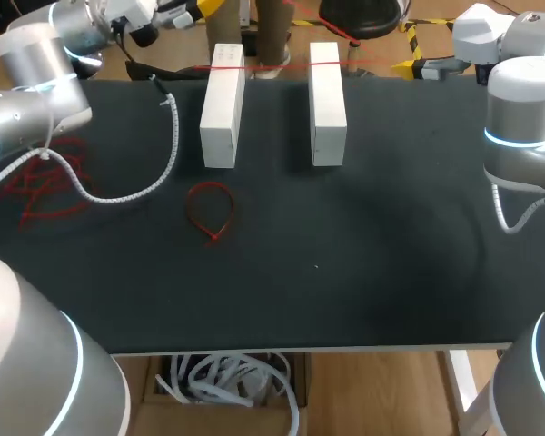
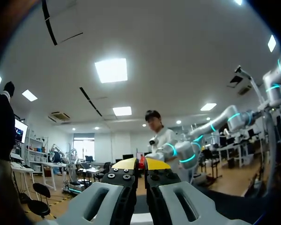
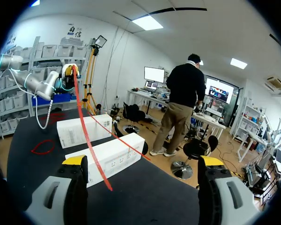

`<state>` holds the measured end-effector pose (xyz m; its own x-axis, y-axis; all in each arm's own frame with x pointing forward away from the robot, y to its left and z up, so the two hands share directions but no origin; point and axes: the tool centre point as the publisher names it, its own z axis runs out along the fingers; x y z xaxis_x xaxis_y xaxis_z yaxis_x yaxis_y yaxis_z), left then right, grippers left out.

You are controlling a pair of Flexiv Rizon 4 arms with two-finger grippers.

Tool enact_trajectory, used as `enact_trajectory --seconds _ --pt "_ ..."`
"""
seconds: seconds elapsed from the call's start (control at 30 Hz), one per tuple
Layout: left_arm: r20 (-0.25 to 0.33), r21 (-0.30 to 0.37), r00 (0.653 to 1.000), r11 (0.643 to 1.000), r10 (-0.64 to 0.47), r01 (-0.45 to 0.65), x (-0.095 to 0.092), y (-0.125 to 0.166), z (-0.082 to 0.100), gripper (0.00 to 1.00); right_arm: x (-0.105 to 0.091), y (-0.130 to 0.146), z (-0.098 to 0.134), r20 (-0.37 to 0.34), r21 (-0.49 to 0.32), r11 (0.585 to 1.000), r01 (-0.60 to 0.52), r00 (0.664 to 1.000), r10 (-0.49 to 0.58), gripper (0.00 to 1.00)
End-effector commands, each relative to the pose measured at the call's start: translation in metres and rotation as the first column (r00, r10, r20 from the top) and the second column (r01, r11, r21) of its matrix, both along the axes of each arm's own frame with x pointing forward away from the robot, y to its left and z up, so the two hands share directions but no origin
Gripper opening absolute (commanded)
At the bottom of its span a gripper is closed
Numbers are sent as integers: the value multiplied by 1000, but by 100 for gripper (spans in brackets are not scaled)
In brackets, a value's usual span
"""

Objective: Grab the tape and strap the tape.

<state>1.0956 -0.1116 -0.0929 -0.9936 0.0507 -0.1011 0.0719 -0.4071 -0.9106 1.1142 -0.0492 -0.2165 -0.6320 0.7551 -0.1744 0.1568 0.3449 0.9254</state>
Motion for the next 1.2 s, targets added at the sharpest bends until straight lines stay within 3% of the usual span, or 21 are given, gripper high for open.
enact_trajectory --seconds 0.03,0.53,0.77,1.2 --pt "-10 -6 1000 1000 25 -25 -9 -8 2 0 0 0 0 0 0 1000 0 1000 0 100" --pt "-32 -54 999 998 31 -33 -9 -24 6 0 0 0 0 0 0 1000 0 1000 0 100" --pt "-7 -74 999 996 -47 47 -11 -30 9 0 0 0 0 0 0 1000 0 1000 0 100" --pt "-11 -58 999 997 -43 43 -15 -35 7 0 0 0 0 0 0 1000 0 1000 0 100"
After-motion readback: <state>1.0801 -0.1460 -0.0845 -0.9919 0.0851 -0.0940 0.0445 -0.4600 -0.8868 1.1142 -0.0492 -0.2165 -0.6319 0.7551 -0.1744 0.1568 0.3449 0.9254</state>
